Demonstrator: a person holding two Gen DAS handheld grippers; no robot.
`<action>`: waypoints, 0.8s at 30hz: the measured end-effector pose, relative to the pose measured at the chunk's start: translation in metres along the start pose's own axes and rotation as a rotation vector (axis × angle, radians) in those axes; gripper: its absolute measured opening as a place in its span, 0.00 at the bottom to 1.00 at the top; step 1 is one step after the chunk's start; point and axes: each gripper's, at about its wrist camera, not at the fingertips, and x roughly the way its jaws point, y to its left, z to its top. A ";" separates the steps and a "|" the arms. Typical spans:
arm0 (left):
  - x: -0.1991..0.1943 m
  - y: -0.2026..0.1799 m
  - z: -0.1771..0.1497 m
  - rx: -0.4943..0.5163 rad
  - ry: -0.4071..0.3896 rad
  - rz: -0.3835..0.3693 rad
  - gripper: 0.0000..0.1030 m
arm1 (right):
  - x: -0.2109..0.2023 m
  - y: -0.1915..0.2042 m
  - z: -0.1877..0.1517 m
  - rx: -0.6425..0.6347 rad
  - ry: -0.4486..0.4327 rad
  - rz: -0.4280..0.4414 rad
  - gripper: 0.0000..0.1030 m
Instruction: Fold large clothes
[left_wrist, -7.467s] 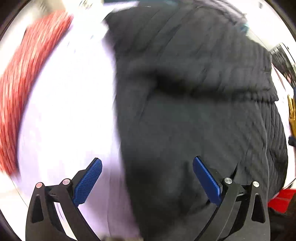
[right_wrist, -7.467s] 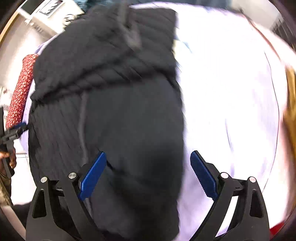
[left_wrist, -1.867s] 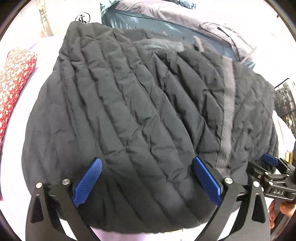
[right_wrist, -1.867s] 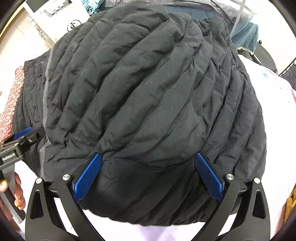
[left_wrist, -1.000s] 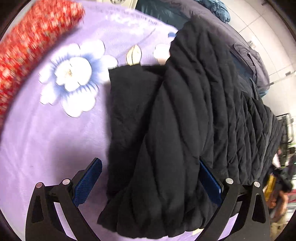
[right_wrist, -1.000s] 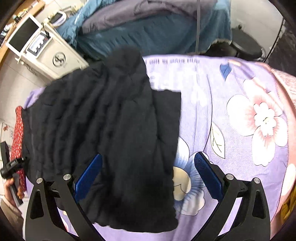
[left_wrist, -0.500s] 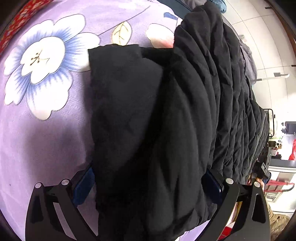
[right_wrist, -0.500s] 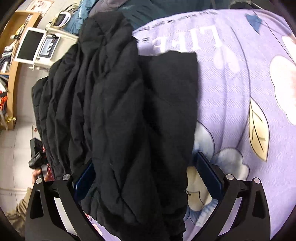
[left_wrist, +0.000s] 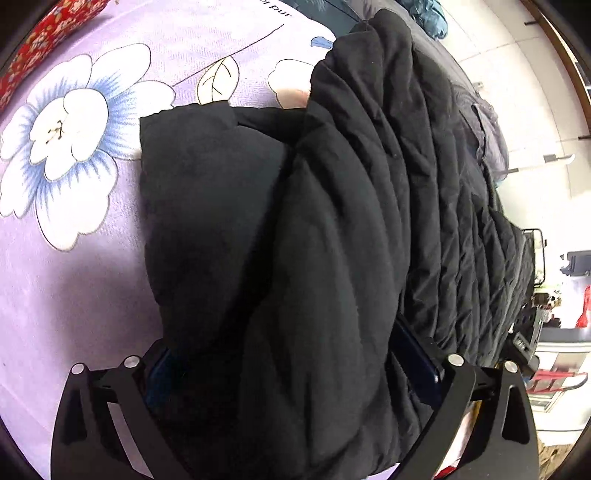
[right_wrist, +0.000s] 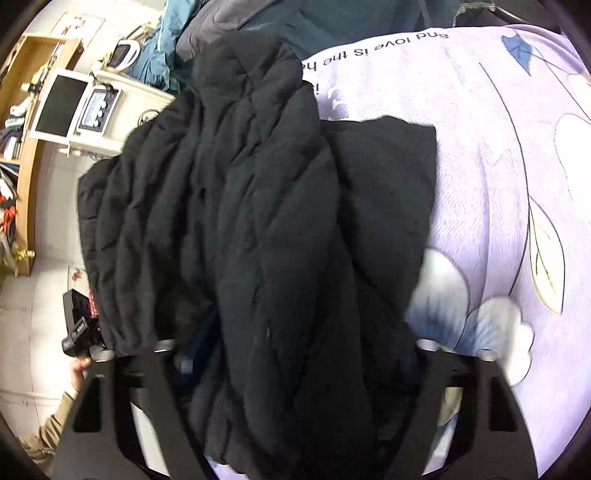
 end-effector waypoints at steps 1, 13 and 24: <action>-0.002 -0.001 -0.002 -0.002 0.001 -0.002 0.86 | -0.003 0.001 -0.001 0.004 -0.008 -0.001 0.49; -0.060 -0.012 -0.032 0.080 -0.057 -0.084 0.33 | -0.060 0.053 -0.056 -0.028 -0.181 -0.075 0.21; -0.113 -0.074 -0.070 0.275 -0.098 -0.143 0.24 | -0.130 0.091 -0.124 -0.100 -0.316 -0.205 0.17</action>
